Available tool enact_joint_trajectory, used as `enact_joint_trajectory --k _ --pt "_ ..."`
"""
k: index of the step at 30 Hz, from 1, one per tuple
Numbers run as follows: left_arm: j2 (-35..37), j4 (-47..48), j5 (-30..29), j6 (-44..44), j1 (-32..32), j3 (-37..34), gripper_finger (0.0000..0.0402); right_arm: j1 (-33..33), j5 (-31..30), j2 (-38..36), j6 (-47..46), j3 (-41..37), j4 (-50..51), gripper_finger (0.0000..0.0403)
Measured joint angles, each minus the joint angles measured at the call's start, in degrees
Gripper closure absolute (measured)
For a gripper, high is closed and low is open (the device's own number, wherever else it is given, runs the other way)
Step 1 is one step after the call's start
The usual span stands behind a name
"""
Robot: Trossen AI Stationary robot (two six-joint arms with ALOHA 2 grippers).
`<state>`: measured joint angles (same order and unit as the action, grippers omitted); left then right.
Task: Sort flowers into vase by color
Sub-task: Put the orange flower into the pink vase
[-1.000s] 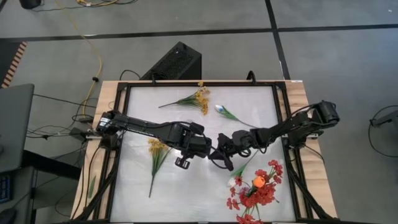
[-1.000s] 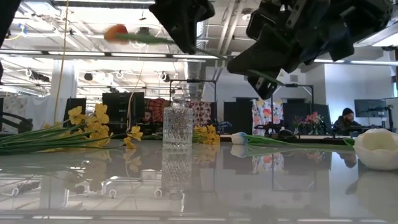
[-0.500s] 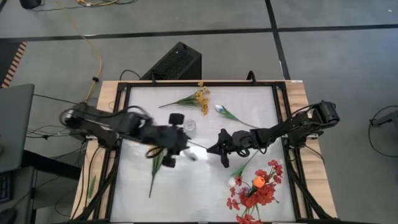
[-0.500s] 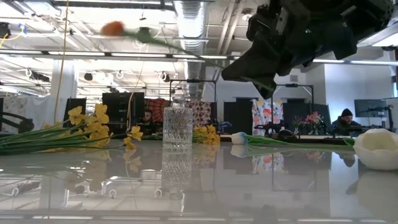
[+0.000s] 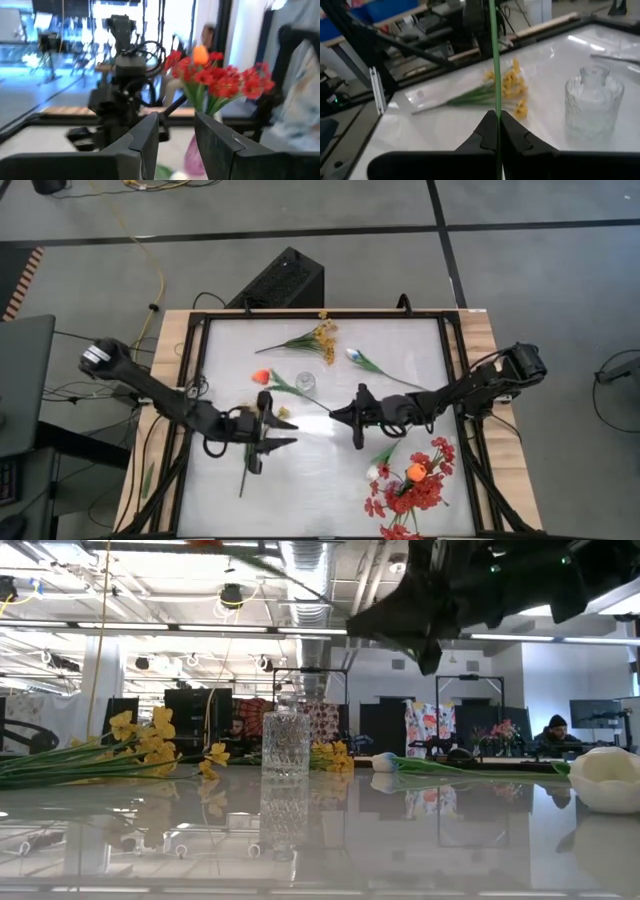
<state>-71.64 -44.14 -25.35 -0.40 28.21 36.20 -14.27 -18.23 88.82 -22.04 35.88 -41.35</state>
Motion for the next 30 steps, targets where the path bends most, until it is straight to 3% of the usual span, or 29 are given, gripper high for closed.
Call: enact_joint_trajectory --k 5,11,16,30 --pt "-9.81 -23.93 -0.55 -3.24 0.43 -7.56 0.0288 -0.81 -0.16 -0.02 0.7 0.0 -5.17 0.0375" --pt "-23.81 -35.94 -0.93 -3.18 -1.24 -4.87 0.0288 -2.57 0.03 -0.02 1.11 0.0 -8.47 0.0375" --pt "-29.75 -40.08 -1.01 -1.36 -3.3 -1.47 0.0288 -5.59 0.1 -0.02 1.52 0.0 -9.51 0.0375" --pt "-29.83 -41.3 1.3 -2.21 -7.72 0.55 0.0288 -7.75 -0.06 -0.02 3.08 0.0 -9.46 0.0375"
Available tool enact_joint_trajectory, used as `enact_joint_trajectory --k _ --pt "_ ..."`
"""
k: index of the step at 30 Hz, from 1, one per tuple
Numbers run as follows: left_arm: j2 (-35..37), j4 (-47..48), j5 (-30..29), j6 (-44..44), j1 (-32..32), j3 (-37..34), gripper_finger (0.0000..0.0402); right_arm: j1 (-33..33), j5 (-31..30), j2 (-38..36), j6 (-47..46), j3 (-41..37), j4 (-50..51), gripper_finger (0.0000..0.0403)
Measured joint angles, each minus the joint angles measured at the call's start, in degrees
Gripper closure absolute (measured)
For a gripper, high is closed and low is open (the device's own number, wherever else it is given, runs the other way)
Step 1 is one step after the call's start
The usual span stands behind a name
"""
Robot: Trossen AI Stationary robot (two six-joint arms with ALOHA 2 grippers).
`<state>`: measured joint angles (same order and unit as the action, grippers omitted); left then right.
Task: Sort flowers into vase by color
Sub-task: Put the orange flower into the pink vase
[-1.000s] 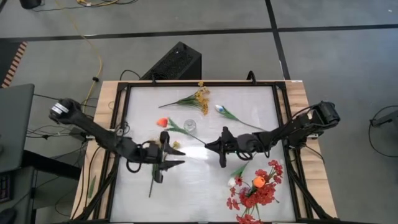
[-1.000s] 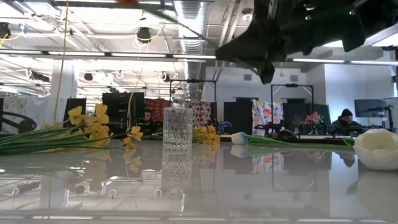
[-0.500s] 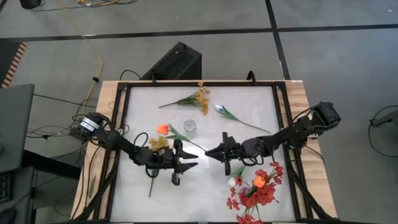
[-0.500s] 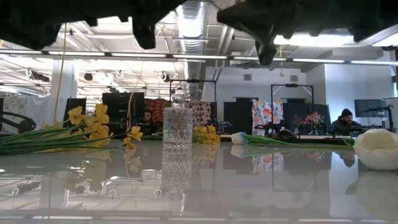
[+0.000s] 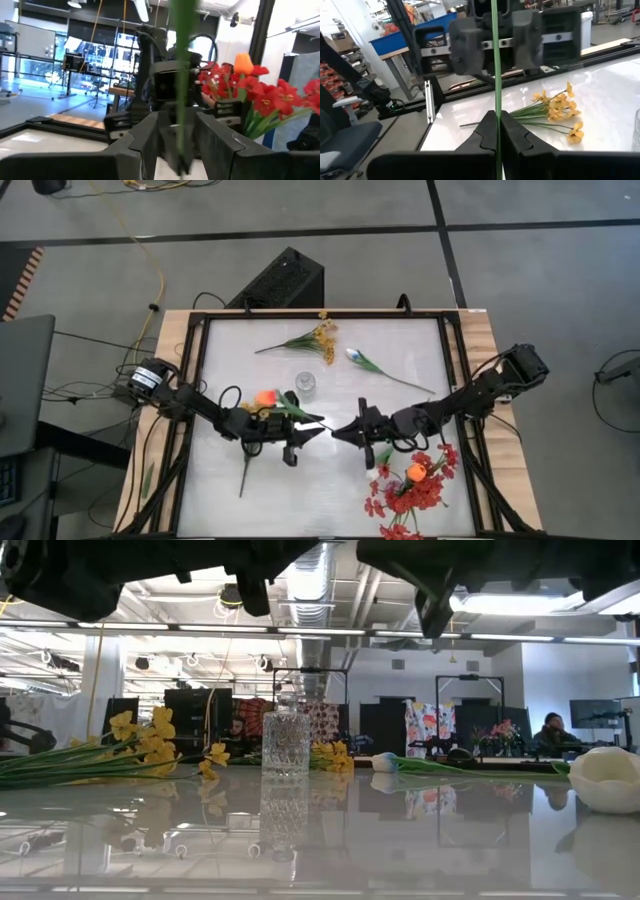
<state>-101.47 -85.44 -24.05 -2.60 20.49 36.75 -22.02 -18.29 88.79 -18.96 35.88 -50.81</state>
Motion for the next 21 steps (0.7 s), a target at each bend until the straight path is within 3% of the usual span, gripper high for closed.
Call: enact_joint_trajectory --k 10,17,21 --pt "0.0 -0.3 1.21 -1.28 -1.41 0.0 0.0297 -0.02 0.01 0.02 0.04 0.0 1.16 0.0375" --pt "0.0 -0.51 2.76 -1.3 -1.36 0.0 0.039 -0.02 0.06 0.01 0.61 0.0 1.13 0.037" --pt "0.0 -0.35 2.82 -1.32 -1.36 0.0 0.0399 -0.02 0.09 0.01 1.94 0.0 1.16 0.0355"
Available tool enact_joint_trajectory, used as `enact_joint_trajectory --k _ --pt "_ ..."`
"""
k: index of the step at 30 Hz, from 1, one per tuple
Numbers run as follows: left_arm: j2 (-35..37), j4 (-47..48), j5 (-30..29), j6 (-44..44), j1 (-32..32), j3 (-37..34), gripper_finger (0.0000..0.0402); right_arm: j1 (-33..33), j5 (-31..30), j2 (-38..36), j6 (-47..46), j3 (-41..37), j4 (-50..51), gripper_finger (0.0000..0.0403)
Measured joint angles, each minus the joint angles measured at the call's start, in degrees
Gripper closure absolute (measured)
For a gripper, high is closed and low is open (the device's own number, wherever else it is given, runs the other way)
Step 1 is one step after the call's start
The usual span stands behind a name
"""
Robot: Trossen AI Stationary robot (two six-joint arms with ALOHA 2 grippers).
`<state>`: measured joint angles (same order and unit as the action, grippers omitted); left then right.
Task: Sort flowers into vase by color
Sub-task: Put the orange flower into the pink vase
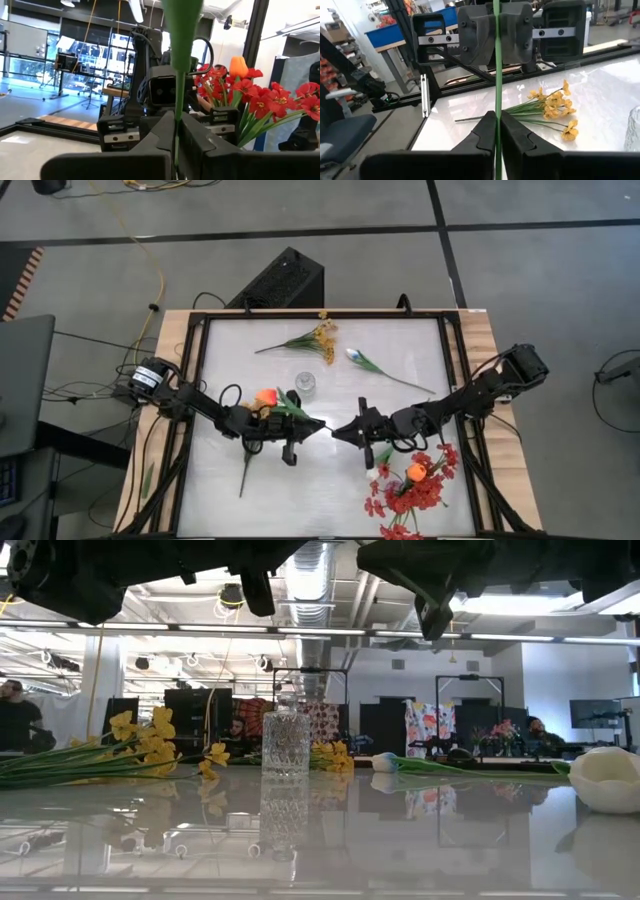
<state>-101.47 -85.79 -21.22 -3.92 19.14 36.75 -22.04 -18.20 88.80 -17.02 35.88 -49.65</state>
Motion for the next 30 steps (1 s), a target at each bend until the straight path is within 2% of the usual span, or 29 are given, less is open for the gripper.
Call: enact_joint_trajectory --k 5,10,13,16,19,23,26,30 --pt "0.0 0.36 0.03 -0.68 0.06 0.0 0.0401 -0.07 0.03 0.02 4.12 0.0 -0.14 0.0305" --pt "0.43 1.46 -0.05 0.35 0.15 0.0 0.0401 0.07 0.04 -0.01 5.3 0.0 0.49 0.0226" --pt "2.88 4.94 -0.83 1.74 0.15 0.0 0.0401 0.1 0.05 -1.89 7.64 0.0 6.15 0.0181" --pt "7.75 12.68 -2.13 2.79 0.37 0.0 0.0401 0.78 -0.35 -5.77 8.11 0.0 16.21 0.0153" --pt "13.76 22.86 -3.59 2.52 0.92 0.0 0.0401 2.2 -2.24 -10.71 4.86 0.0 25.86 0.0146" --pt "19.17 31.89 -4.95 1.25 2.65 0.0 0.0401 4.78 -7.63 -17.72 -0.1 0.0 35.8 0.0149" --pt "19.89 32.81 -5.11 1.22 4.31 0.0 0.0401 7.0 -11.86 -23.21 -2.21 0.0 41.9 0.0154" --pt "18.18 32.05 -4.15 0.53 6.52 1.05 0.0401 9.3 -13.22 -30.09 -4.95 0.0 52.03 0.0159"
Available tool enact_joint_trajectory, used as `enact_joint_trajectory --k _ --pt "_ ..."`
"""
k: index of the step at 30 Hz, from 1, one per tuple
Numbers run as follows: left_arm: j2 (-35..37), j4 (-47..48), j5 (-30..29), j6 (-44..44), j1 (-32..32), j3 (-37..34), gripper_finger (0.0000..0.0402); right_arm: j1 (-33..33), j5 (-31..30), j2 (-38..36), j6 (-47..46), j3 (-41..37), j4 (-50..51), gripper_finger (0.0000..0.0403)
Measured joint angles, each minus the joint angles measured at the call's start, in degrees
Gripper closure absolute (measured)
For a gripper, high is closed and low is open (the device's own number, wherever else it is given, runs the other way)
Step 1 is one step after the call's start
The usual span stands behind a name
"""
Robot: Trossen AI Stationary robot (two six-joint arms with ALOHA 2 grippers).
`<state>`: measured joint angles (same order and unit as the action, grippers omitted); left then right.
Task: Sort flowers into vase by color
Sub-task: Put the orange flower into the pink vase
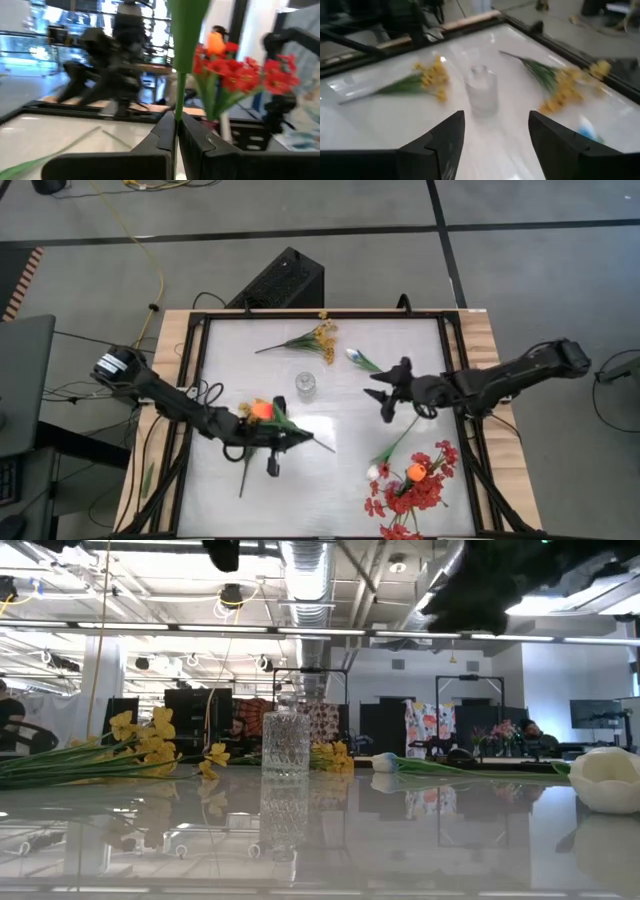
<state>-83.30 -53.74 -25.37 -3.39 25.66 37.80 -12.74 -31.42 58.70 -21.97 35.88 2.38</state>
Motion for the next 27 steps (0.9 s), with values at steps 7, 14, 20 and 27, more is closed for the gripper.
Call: enact_joint_trajectory --k 7,14,20,27 --pt "-12.57 0.36 9.87 3.61 2.35 11.4 0.0401 0.53 -0.07 -8.68 -9.49 0.02 19.04 0.0168" --pt "-23.96 5.37 25.29 13.59 4.39 30.2 0.0401 -1.57 -0.1 -11.95 -16.71 0.02 26.69 0.0175" --pt "-29.49 23.96 25.95 21.08 5.26 47.28 0.0401 -2.94 -0.15 -11.31 -17.23 0.02 26.98 0.0177" --pt "-39.16 39.41 21.13 26.69 4.52 65.51 0.0401 -3.03 -0.15 -9.95 -18.61 0.0 26.78 0.0178"
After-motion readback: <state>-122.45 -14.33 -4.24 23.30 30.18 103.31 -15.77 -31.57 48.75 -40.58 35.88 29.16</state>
